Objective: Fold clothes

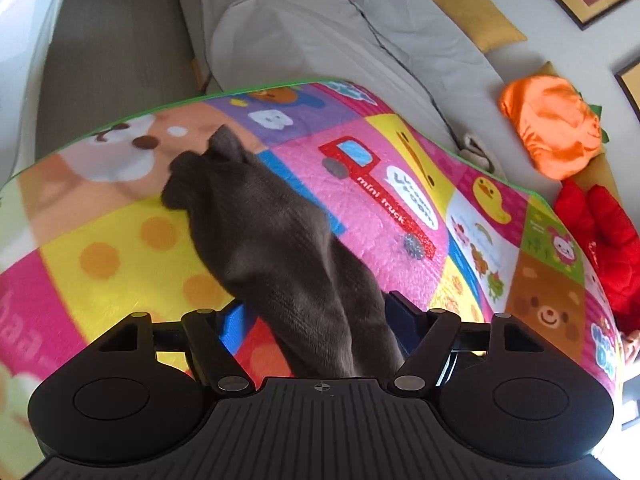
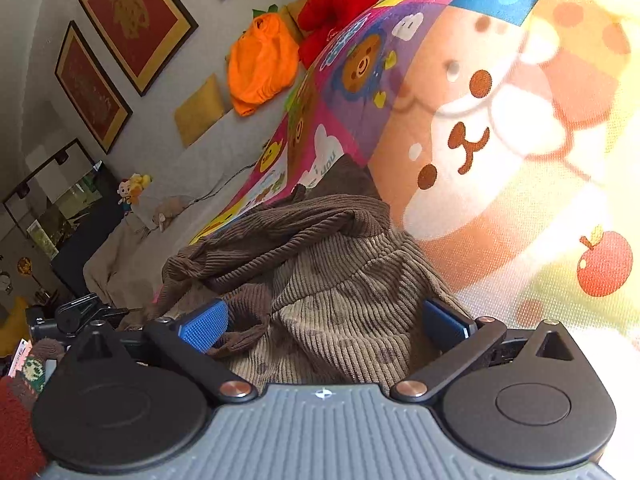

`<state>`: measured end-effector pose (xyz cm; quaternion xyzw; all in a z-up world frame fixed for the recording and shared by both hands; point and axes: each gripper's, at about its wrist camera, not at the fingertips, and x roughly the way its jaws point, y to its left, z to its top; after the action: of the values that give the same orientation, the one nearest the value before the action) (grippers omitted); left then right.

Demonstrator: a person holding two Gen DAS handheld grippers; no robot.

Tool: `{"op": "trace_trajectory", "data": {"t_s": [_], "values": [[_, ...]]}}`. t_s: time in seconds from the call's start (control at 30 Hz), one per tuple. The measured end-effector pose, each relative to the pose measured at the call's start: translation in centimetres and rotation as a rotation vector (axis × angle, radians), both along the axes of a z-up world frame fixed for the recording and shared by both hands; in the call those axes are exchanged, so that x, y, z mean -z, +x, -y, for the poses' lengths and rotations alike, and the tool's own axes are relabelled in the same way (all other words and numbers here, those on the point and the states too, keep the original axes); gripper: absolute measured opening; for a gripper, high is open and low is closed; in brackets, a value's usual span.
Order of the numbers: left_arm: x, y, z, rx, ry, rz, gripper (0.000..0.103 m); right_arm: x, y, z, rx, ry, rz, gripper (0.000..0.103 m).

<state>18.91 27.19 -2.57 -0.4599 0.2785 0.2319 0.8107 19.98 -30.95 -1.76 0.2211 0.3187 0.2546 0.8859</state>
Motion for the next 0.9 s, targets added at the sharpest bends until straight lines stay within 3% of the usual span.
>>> {"op": "trace_trajectory", "data": {"t_s": [0.03, 0.1, 0.2, 0.27, 0.4, 0.5, 0.57, 0.67, 0.73, 0.77, 0.8, 0.83, 0.9], "values": [[0.1, 1.0, -0.2, 0.022, 0.022, -0.008, 0.049, 0.1, 0.0, 0.1, 0.001, 0.008, -0.001, 0.103], [-0.3, 2.1, 0.0, 0.04, 0.042, -0.012, 0.018, 0.2, 0.1, 0.4, 0.002, 0.027, -0.004, 0.103], [-3.9, 1.8, 2.4, 0.09, 0.184, 0.074, 0.01, 0.2, 0.1, 0.5, 0.0, 0.037, -0.007, 0.103], [-7.5, 1.2, 5.7, 0.164, 0.326, 0.164, 0.009, 0.1, 0.2, 0.3, -0.005, 0.025, -0.006, 0.103], [-13.4, 0.7, 13.4, 0.386, 0.511, 0.352, 0.009, -0.1, 0.3, -0.4, -0.028, -0.027, -0.002, 0.103], [-14.2, 1.9, 20.1, 0.597, 0.601, 0.402, 0.01, -0.2, 0.4, -0.6, -0.049, -0.05, -0.007, 0.103], [-12.9, 3.2, 23.8, 0.731, 0.616, 0.379, 0.012, -0.3, 0.6, -0.5, -0.063, -0.051, -0.013, 0.103], [-9.7, 5.0, 27.5, 0.902, 0.594, 0.293, 0.03, -0.3, 0.7, -0.5, -0.09, -0.052, -0.02, 0.103], [-7.6, 5.5, 28.4, 0.99, 0.561, 0.225, 0.053, -0.6, 0.9, -0.5, -0.096, -0.061, -0.032, 0.103], [-7.3, 5.2, 28.3, 1.015, 0.549, 0.222, 0.056, -0.8, 0.9, -0.5, -0.098, -0.066, -0.039, 0.103], [-7.1, 4.4, 27.9, 1.041, 0.547, 0.236, 0.067, -1.2, 1.0, -0.4, -0.097, -0.074, -0.049, 0.103], [-7.1, 3.3, 27.6, 1.058, 0.556, 0.254, 0.083, -2.0, 0.9, -0.4, -0.098, -0.082, -0.034, 0.103], [-7.2, 1.6, 26.6, 1.066, 0.572, 0.29, 0.095, -4.3, 0.8, -0.5, -0.107, -0.109, 0.054, 0.103]]}}
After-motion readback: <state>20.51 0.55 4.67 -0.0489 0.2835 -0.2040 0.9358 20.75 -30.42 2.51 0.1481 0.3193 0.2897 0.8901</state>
